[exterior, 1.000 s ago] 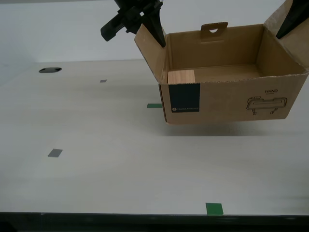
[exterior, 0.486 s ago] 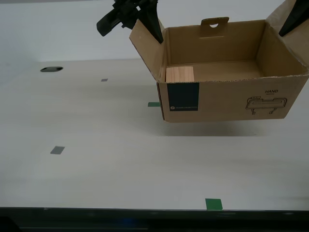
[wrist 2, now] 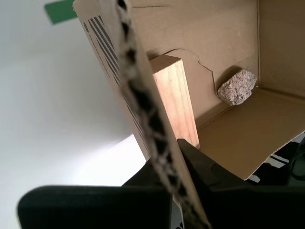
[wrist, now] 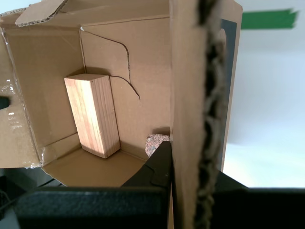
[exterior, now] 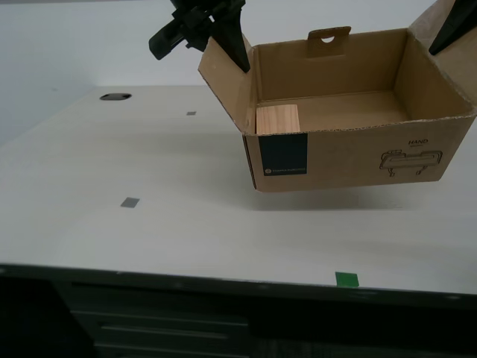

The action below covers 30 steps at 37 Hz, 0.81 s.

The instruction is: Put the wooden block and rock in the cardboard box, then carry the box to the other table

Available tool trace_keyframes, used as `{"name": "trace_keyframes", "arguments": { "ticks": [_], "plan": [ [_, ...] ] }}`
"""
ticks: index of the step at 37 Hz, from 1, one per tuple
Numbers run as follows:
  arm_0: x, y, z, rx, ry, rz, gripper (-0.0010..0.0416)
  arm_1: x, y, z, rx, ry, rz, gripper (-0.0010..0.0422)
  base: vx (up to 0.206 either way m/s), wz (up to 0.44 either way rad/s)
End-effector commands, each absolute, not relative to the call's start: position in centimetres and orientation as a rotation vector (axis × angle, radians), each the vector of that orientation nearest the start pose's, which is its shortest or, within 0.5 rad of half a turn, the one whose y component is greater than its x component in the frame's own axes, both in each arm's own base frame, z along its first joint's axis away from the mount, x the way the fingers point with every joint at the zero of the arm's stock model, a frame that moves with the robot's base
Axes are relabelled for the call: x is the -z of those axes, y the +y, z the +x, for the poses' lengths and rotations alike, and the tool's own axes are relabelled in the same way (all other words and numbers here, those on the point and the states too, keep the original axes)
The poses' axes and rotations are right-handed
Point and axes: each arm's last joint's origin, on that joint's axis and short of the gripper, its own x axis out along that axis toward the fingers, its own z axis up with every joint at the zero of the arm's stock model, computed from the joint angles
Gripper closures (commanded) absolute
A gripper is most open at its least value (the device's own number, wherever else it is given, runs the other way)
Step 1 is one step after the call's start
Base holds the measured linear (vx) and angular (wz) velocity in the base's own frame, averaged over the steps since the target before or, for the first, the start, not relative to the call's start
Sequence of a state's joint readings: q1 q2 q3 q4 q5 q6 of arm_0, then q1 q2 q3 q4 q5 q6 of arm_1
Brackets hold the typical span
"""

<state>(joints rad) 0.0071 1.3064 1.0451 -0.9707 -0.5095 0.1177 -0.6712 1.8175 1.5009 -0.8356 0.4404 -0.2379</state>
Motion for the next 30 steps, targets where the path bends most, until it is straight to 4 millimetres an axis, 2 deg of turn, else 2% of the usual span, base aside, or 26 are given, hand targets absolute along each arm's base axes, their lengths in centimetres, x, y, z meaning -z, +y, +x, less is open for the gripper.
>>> {"name": "trace_keyframes", "arguments": {
  "ticks": [1, 7, 19, 30],
  "plan": [
    [-26.7, 1.6, 23.4, -0.379, 1.233, 0.439, 0.0406, -25.7, -24.1, 28.5, 0.855, 1.293, -0.052, 0.0413, -0.157, 0.135],
    [-26.7, 1.6, 23.4, -0.376, 1.231, 0.444, 0.0406, -26.0, -24.2, 28.8, 0.84, 1.277, -0.09, 0.0413, -0.161, 0.123],
    [-26.7, 1.6, 23.5, -0.378, 1.222, 0.439, 0.0406, -26.8, -25.1, 29.8, 0.765, 1.207, -0.312, 0.0413, -0.153, 0.055],
    [-26.8, 1.6, 23.6, -0.395, 1.202, 0.414, 0.0406, -26.9, -25.3, 29.9, 0.691, 1.191, -0.346, 0.0413, -0.112, -0.017]
  ]
}}
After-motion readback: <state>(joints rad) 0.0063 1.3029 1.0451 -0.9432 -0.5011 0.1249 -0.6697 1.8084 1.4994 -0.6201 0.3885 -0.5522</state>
